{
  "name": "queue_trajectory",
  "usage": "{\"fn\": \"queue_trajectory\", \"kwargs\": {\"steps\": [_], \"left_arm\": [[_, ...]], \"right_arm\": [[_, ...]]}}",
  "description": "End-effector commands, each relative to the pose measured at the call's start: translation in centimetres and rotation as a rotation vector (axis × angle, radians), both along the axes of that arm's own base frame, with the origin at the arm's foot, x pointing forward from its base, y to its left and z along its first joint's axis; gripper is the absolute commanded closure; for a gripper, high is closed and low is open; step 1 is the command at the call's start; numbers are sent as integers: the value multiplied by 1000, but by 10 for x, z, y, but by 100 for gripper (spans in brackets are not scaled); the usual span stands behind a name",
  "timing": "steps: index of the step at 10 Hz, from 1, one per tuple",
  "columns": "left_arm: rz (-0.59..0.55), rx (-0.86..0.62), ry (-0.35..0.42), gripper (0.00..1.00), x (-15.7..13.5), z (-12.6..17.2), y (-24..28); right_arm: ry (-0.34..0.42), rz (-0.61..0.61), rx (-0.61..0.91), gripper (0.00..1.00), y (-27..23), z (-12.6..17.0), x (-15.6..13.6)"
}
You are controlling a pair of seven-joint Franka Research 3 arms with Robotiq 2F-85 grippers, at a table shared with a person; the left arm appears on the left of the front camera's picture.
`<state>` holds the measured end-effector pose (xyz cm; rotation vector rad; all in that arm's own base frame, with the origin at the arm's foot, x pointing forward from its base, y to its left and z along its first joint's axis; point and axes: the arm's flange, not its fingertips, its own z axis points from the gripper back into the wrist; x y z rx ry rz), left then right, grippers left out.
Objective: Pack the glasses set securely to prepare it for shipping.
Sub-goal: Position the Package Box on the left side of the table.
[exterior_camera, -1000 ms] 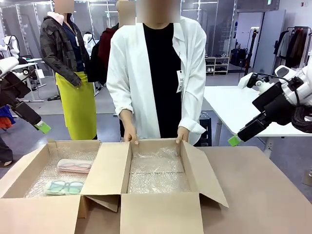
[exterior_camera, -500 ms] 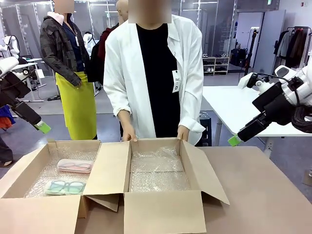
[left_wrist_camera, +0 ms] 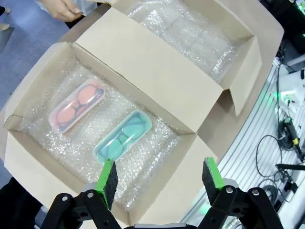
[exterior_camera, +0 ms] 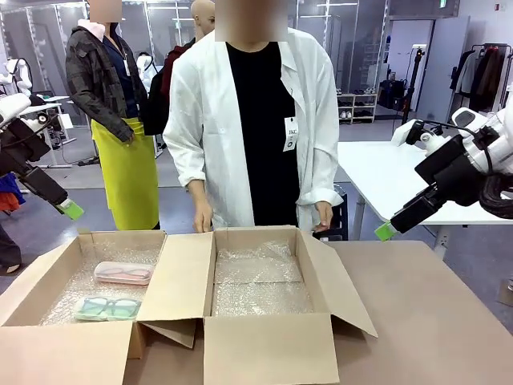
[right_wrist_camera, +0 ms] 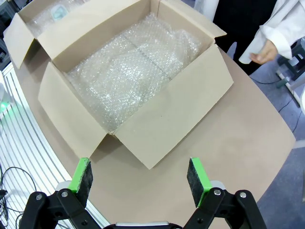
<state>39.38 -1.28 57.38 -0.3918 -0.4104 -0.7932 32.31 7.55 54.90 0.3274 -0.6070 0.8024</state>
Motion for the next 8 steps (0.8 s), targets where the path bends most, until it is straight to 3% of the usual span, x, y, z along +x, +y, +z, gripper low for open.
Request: {"fn": "queue_trajectory", "kwargs": {"steps": [1, 8], "left_arm": [[14, 20, -5, 10, 2, 4, 0], [14, 20, -5, 10, 2, 4, 0]], "right_arm": [[-9, 4, -8, 0, 1, 1, -1], [-9, 4, -8, 0, 1, 1, -1]]}}
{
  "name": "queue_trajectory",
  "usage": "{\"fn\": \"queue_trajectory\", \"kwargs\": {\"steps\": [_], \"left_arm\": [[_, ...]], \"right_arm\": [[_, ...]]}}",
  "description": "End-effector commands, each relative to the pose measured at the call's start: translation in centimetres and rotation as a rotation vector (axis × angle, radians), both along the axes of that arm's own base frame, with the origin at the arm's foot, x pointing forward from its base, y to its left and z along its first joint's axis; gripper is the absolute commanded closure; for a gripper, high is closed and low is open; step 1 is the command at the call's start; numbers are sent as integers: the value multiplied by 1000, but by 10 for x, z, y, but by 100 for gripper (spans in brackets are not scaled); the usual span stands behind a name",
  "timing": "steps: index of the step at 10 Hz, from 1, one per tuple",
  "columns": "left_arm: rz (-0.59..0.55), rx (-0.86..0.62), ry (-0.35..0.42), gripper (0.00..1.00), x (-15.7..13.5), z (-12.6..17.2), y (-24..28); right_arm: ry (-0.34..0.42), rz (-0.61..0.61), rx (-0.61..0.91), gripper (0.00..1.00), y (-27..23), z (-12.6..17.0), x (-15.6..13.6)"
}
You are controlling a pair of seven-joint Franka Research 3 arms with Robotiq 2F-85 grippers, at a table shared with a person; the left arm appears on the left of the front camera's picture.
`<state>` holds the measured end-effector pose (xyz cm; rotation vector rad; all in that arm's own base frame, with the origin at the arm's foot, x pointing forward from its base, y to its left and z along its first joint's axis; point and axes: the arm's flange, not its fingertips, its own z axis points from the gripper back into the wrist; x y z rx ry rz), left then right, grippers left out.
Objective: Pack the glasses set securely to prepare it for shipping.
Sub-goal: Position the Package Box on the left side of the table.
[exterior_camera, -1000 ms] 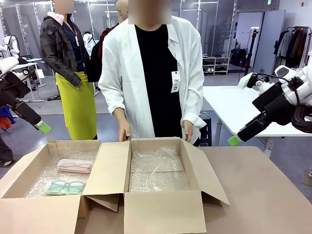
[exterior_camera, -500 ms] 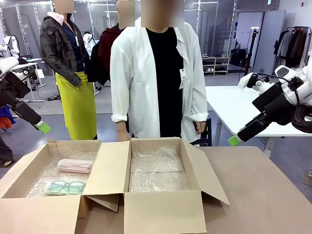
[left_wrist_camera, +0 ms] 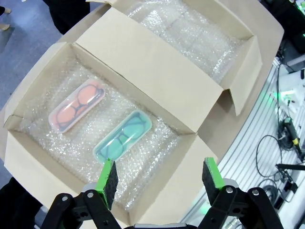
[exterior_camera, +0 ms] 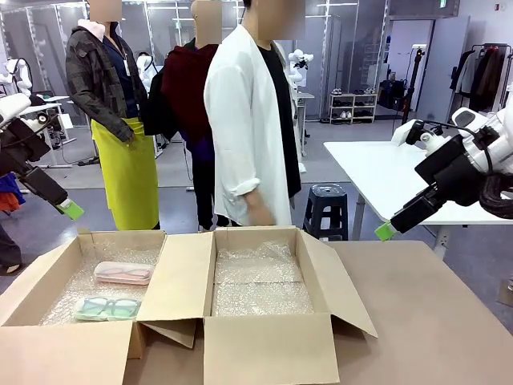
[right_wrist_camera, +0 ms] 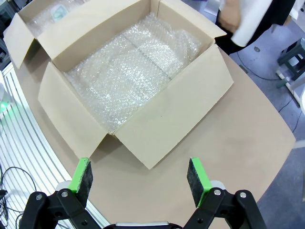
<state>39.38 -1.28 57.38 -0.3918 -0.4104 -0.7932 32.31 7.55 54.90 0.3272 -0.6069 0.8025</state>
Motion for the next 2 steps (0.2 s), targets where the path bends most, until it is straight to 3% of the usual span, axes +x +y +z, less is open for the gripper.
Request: {"fn": "queue_trajectory", "kwargs": {"steps": [1, 2], "left_arm": [[14, 20, -5, 10, 2, 4, 0], [14, 20, -5, 10, 2, 4, 0]], "right_arm": [[-9, 4, -8, 0, 1, 1, -1], [-9, 4, -8, 0, 1, 1, -1]]}}
